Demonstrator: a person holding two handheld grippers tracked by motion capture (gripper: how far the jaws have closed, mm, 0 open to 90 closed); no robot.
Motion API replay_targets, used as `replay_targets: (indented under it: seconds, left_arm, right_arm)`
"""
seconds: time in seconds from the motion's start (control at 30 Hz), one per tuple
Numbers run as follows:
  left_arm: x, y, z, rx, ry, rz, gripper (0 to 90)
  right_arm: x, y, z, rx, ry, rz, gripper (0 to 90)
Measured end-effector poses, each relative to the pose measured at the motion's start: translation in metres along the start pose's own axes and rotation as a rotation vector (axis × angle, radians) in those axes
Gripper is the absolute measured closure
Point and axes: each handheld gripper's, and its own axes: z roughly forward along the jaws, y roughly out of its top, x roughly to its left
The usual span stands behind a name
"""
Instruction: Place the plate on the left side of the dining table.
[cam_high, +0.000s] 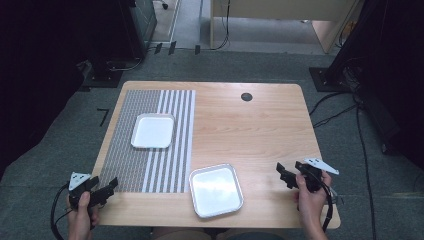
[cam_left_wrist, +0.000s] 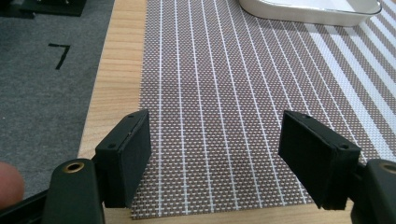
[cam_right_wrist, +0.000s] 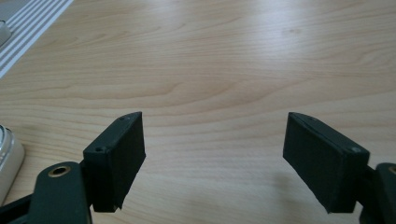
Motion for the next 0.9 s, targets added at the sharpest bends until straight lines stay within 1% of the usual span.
replay_targets:
  seconds: [0.07, 0.23, 0.37, 0.6, 0.9]
  left_arm:
    - [-0.001, 0.0, 0.0, 0.003, 0.0, 0.006, 25.5]
    - [-0.001, 0.0, 0.001, 0.003, 0.003, 0.007, 25.6]
    - [-0.002, -0.001, 0.002, 0.009, 0.005, 0.01, 25.7]
    - [-0.003, -0.001, 0.003, 0.022, 0.008, 0.027, 25.7]
    - [-0.003, -0.001, 0.004, 0.026, 0.003, 0.025, 25.7]
  right_arm:
    - [-0.006, -0.003, -0.004, 0.003, -0.012, 0.007, 21.1]
    - [-0.02, -0.007, -0.012, 0.002, -0.042, 0.016, 21.1]
    - [-0.029, -0.01, -0.018, 0.0, -0.061, 0.017, 21.1]
    - [-0.044, -0.016, -0.026, 0.009, -0.089, 0.031, 21.2]
    - [-0.064, -0.022, -0.04, 0.011, -0.134, 0.04, 21.3]
